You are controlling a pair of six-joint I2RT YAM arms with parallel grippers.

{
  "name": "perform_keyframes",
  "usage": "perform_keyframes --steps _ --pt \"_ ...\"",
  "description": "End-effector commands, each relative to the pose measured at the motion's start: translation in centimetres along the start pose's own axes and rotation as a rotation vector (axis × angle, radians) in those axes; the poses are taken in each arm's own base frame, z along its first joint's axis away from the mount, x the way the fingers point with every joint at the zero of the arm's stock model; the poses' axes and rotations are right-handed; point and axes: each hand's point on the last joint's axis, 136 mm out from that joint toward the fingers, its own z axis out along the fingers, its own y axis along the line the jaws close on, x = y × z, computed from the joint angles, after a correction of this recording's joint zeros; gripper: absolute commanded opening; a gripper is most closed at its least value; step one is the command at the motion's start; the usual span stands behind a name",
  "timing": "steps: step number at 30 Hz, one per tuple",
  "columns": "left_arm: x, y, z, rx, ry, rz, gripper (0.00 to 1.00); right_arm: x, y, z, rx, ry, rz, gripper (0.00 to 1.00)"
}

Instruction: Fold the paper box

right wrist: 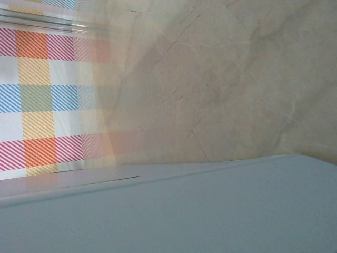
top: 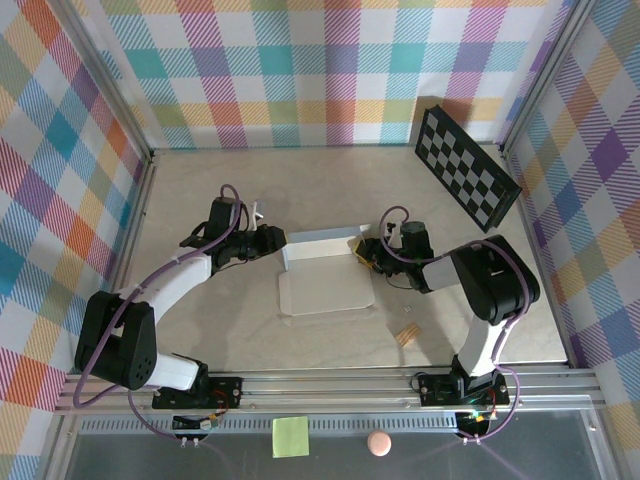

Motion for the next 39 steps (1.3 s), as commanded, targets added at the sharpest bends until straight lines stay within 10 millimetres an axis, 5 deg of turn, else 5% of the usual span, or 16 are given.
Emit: perform_keyframes --steps 1,7,15,32,39 --pt "2.5 2.8 0.7 -0.089 0.092 -0.073 0.27 1.0 0.2 1.0 -0.013 0.050 0.010 0.32" --pt "2.6 2.9 0.5 -0.094 0.092 -0.073 0.27 1.7 -0.8 1.2 0.015 0.068 0.027 0.23" --pt "2.5 2.9 0.6 -0.095 0.092 -0.073 0.27 1.8 -0.4 0.7 -0.001 0.053 0.009 0.34" --pt "2.3 2.7 0.4 -0.099 0.087 -0.063 0.27 -1.5 1.1 -7.8 0.222 -0.040 -0.247 0.43" --pt "2.3 2.8 0.4 -0.101 0.087 -0.062 0.28 -3.2 0.7 -9.5 0.366 -0.058 -0.383 0.47"
